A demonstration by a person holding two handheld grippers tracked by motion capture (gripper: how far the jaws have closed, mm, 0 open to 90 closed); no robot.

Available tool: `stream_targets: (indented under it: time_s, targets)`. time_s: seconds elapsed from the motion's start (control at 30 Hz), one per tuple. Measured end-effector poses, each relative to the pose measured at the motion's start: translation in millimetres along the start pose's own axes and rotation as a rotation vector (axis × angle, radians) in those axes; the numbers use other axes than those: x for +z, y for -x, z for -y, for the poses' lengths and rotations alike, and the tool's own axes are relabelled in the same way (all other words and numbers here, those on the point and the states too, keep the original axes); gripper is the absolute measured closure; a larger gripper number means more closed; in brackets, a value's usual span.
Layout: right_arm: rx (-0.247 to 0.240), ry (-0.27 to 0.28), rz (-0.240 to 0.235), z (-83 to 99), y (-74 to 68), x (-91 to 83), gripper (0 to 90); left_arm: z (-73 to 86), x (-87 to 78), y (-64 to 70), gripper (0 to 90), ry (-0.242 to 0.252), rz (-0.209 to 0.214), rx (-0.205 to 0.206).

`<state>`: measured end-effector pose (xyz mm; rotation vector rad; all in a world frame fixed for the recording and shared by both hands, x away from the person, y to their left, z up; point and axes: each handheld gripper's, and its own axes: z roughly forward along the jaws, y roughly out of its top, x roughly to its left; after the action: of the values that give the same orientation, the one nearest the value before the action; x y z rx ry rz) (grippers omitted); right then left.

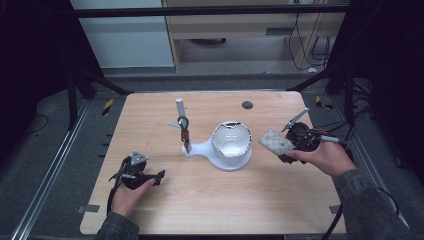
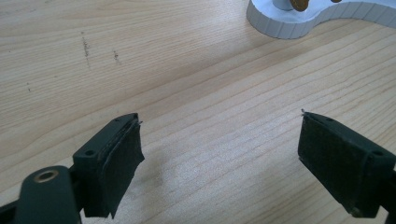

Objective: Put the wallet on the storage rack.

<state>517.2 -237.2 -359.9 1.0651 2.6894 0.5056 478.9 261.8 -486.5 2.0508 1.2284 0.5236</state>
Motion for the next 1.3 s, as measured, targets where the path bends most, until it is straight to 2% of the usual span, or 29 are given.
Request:
stream_targets:
  time_s: [0.57,0.83,1.1,1.3]
  targets:
    - [-0.041,0.022,-0.014,-26.0,-19.7,-7.3,30.9,0.0,-0.4,-1.0,13.2,0.002,-0.003,-0.001]
    - [-0.063,0.009,-0.032,-39.5,-30.5,1.8,31.0,-0.3,-0.5,-0.8,13.1,0.001,-0.001,-0.001]
    - [-0.086,0.002,-0.041,-64.3,-40.9,16.0,30.9,-0.4,-0.3,-0.5,13.2,0.003,0.002,0.000]
    - [-0.093,-0.008,-0.049,-75.6,-46.4,25.7,30.9,-0.5,-0.4,-0.5,13.1,0.003,0.003,0.001]
